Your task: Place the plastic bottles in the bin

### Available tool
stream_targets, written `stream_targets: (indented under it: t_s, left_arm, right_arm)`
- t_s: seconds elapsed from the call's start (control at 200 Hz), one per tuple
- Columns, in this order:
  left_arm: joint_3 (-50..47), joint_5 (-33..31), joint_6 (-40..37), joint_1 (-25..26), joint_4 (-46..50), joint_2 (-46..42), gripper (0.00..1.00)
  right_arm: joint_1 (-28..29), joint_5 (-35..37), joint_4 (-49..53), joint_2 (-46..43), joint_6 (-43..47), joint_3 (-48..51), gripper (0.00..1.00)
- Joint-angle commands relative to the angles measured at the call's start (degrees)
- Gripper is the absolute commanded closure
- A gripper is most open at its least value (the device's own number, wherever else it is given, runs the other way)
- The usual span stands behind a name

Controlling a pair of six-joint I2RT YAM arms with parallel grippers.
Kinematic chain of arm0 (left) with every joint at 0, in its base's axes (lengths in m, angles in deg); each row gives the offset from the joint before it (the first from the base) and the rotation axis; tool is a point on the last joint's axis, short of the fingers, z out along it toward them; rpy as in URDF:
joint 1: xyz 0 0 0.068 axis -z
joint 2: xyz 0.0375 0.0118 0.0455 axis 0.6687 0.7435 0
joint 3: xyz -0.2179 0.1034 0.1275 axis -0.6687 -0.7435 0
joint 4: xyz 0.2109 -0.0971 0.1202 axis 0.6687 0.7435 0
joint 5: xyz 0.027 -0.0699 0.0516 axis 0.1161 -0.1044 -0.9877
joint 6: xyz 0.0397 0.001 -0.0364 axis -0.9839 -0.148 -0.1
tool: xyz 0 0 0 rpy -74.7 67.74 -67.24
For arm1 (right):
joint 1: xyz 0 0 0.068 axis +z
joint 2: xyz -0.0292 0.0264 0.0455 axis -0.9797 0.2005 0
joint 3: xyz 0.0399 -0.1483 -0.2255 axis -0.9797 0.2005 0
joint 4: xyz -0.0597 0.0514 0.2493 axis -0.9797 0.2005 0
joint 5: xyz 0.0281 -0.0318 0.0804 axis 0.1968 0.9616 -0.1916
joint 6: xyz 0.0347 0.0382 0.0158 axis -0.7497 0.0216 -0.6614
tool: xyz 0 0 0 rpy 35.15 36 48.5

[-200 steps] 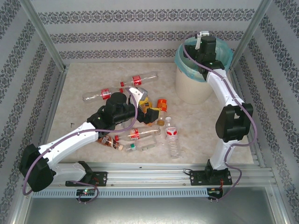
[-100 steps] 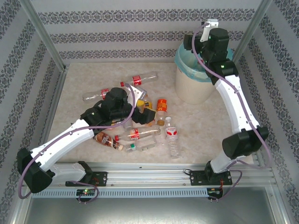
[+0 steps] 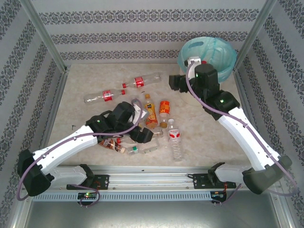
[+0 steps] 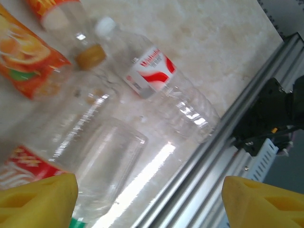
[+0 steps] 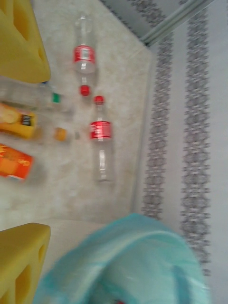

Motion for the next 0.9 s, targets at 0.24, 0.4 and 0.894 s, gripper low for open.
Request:
stream_targets:
  t_s: [0.24,0.4,0.894]
  left_arm:
    - [8.0,-11.4,23.2,13.2,-4.5,17.2,0.19]
    - [14.0,-14.2,27.2,15.9,-3.6,25.3,0.19]
    - [31.9,-15.7,25.3,18.8,7.9,44.0,0.14]
  right_arm:
    - [-3.1,10.4,18.8,-15.2,-7.0,12.0,0.20]
    - [-8.7,8.3,17.7,-22.4,-7.0,15.9,0.21]
    - [-12.6,1.6,15.8,-23.9,-6.1,21.9,0.21]
